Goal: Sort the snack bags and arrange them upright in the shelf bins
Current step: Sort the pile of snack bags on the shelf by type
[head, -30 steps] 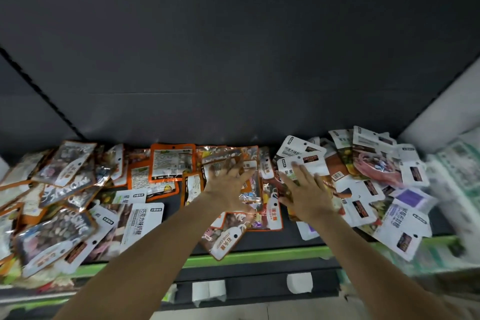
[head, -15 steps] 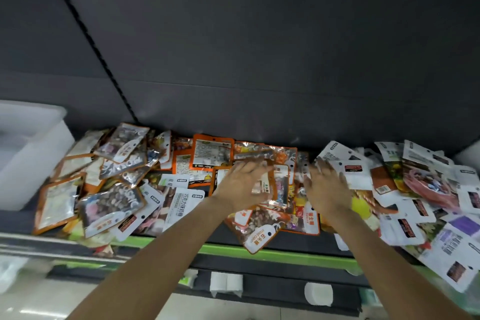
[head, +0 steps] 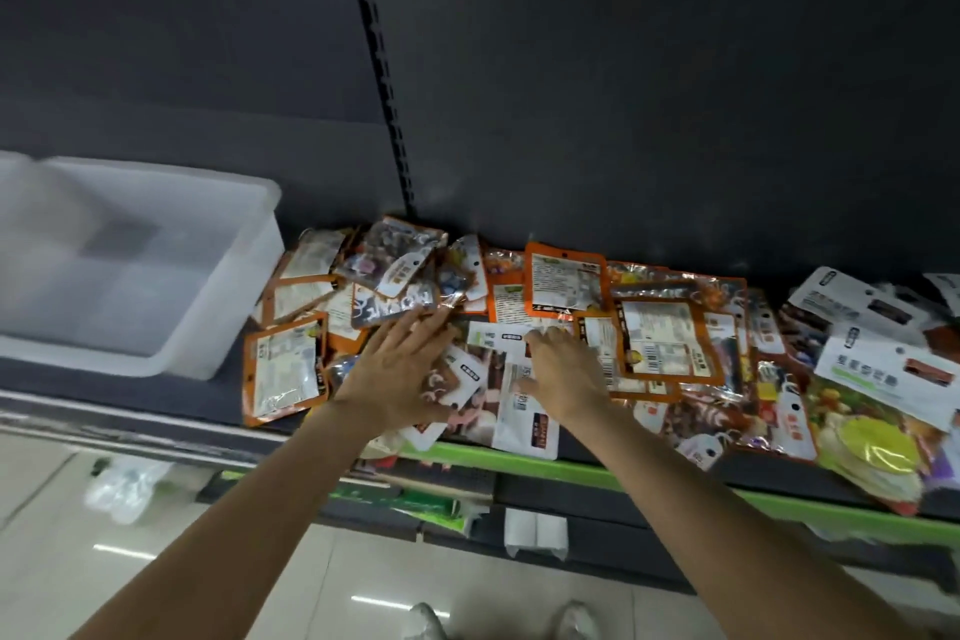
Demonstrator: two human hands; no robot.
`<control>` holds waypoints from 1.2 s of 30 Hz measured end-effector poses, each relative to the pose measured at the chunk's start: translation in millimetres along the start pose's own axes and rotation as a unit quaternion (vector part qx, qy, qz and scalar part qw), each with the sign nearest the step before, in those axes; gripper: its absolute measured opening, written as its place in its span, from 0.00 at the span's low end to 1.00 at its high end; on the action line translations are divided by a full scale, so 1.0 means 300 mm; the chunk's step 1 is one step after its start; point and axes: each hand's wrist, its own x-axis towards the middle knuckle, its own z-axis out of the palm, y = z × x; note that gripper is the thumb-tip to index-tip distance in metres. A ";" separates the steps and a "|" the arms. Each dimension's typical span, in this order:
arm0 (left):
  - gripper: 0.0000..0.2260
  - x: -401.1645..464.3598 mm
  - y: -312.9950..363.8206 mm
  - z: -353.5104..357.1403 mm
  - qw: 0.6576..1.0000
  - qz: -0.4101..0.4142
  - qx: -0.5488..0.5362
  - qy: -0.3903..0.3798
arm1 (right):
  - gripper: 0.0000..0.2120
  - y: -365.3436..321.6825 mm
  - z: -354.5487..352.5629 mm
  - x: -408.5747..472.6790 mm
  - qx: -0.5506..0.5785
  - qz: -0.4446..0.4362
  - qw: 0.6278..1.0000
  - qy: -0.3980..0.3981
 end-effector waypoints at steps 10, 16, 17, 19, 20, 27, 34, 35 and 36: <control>0.21 0.118 -0.008 -0.065 0.992 0.036 -0.023 0.123 | 0.03 0.063 -0.164 -0.015 0.242 0.161 0.944 0.156; 0.21 0.237 0.060 -0.072 0.993 0.113 0.000 0.039 | 0.12 0.174 -0.206 -0.092 0.290 0.262 0.883 0.258; 0.22 0.247 0.069 -0.067 0.993 0.114 0.011 0.024 | 0.13 0.180 -0.199 -0.096 0.288 0.263 0.888 0.245; 0.23 0.261 0.081 -0.058 0.993 0.107 0.036 0.015 | 0.15 0.189 -0.182 -0.106 0.279 0.263 0.897 0.223; 0.23 0.266 0.084 -0.056 0.994 0.101 0.045 0.018 | 0.14 0.190 -0.177 -0.110 0.279 0.264 0.897 0.219; 0.14 0.307 0.111 -0.052 0.997 0.064 0.040 0.029 | 0.08 0.211 -0.171 -0.145 0.279 0.328 0.874 0.226; 0.22 0.306 0.106 -0.049 0.995 0.089 0.045 -0.015 | 0.09 0.192 -0.198 -0.145 0.268 0.299 0.885 0.238; 0.22 0.308 0.105 -0.046 0.995 0.090 0.045 -0.020 | 0.09 0.192 -0.195 -0.146 0.276 0.291 0.885 0.235; 0.21 0.311 0.107 -0.043 0.995 0.090 0.044 -0.027 | 0.09 0.194 -0.191 -0.148 0.280 0.287 0.886 0.232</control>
